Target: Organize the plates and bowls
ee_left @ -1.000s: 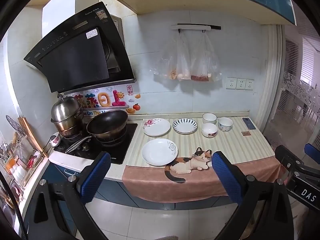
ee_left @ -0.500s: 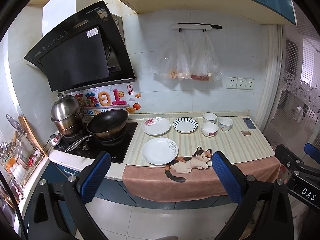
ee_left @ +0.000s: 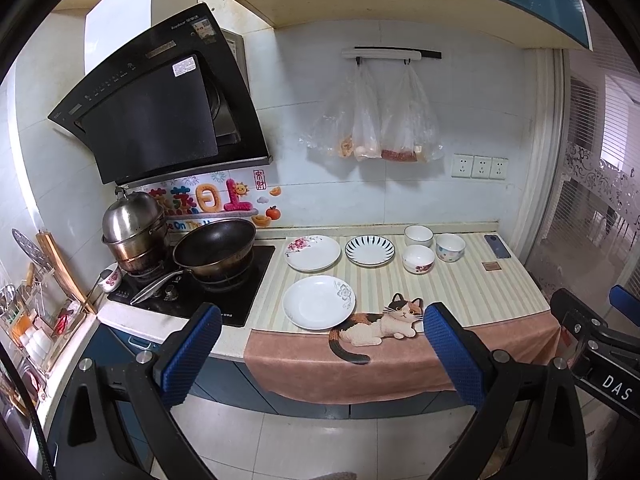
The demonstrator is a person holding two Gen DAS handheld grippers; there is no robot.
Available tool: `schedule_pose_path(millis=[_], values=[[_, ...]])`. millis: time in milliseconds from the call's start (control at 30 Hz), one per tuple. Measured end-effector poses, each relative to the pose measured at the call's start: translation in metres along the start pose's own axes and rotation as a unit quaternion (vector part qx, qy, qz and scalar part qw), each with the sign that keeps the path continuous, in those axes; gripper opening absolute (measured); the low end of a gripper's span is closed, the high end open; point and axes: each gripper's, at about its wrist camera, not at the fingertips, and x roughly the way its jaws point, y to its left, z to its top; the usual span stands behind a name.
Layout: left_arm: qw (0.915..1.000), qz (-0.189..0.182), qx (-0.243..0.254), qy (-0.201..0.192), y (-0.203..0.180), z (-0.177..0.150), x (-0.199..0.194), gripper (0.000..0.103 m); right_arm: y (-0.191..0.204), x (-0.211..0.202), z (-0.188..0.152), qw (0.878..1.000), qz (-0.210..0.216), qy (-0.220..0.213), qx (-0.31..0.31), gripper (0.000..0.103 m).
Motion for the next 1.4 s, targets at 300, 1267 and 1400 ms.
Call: schedule_pose_path(millis=[300, 1267, 1400], values=[[1.0000, 0.000, 0.000, 0.000, 0.000, -0.001, 0.000, 0.103, -0.003, -0.002, -0.003, 1.000, -0.001, -0.002, -0.001, 0.103], [1.0000, -0.002, -0.003, 0.005, -0.003, -0.009, -0.001, 0.103, -0.003, -0.003, -0.005, 1.000, 0.000, 0.002, 0.000, 0.103], [1.0000, -0.003, -0.003, 0.007, -0.003, -0.010, 0.001, 0.103, -0.004, -0.003, -0.006, 1.000, 0.000, 0.004, 0.000, 0.103]])
